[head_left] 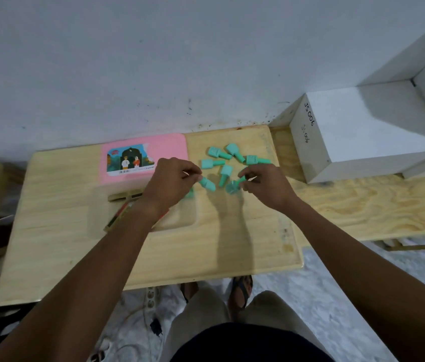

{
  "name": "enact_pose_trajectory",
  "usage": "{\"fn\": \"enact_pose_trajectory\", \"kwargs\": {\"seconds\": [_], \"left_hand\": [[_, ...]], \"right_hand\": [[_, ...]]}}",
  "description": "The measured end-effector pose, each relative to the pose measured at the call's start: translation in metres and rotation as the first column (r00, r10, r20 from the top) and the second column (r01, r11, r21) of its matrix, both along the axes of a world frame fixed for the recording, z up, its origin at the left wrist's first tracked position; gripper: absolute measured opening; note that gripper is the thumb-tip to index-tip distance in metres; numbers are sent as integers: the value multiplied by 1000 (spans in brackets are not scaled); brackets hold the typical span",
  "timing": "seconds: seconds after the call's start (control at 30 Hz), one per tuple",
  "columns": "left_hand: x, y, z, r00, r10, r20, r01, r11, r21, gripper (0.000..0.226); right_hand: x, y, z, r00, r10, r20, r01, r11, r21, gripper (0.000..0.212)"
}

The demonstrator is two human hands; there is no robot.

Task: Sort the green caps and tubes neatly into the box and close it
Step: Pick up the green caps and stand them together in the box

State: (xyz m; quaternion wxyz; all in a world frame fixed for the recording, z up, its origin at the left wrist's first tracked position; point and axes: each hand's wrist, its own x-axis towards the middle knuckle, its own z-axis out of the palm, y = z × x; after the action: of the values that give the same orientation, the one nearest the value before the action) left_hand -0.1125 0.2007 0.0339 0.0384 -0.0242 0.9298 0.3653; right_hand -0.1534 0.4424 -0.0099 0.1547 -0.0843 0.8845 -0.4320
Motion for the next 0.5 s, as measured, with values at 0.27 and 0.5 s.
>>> {"fn": "enact_pose_trajectory", "kwargs": {"seconds": [0.27,0.5], "left_hand": [[13,-65,15,999,31,-22,-35,978,-204,13],[17,-69,-12,993,118,26,-109,968,-227,11]], "right_hand": [[6,-75,35,997,79,20,-73,975,-211,17],[19,-115,9,973,228,-35,-230,972,-57,16]]}}
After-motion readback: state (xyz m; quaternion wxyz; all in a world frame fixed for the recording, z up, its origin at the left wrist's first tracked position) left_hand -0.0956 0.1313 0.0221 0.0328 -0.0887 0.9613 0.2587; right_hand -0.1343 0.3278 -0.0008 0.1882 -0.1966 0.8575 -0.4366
